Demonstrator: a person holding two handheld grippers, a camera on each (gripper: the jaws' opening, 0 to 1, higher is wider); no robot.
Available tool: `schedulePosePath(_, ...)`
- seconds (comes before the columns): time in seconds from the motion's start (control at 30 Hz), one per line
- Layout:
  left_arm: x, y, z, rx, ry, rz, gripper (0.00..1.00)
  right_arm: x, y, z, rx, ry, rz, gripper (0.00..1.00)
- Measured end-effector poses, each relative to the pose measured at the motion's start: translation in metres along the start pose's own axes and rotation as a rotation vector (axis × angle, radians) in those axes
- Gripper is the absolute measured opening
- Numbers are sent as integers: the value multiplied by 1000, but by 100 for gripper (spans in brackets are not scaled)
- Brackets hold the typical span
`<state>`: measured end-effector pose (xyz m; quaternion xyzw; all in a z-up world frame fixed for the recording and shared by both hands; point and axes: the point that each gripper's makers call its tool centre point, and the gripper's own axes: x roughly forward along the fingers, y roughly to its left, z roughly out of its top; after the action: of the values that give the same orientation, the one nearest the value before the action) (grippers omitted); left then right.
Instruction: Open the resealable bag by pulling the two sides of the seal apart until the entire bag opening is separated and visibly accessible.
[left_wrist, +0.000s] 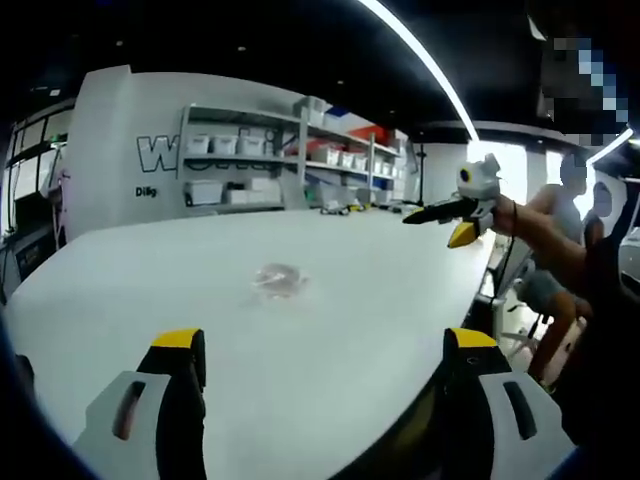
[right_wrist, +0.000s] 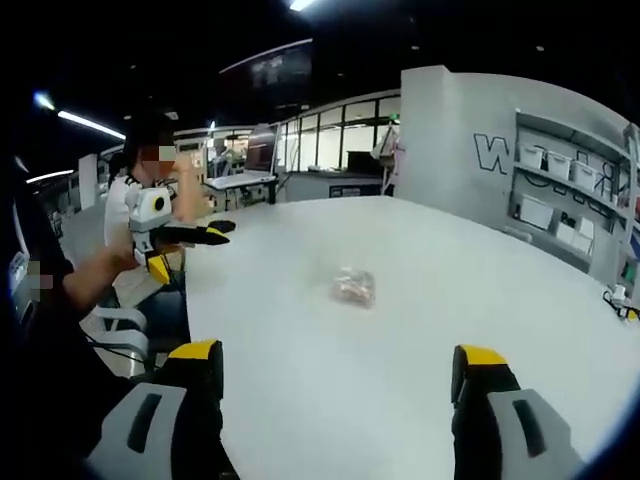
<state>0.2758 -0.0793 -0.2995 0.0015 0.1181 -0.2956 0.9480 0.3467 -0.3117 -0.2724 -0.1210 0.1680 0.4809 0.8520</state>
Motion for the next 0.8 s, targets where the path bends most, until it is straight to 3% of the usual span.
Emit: schedulePosePath(0.8, 4, -3, -2, 2, 7, -3, 97, 28, 6, 10, -18, 4, 46, 95)
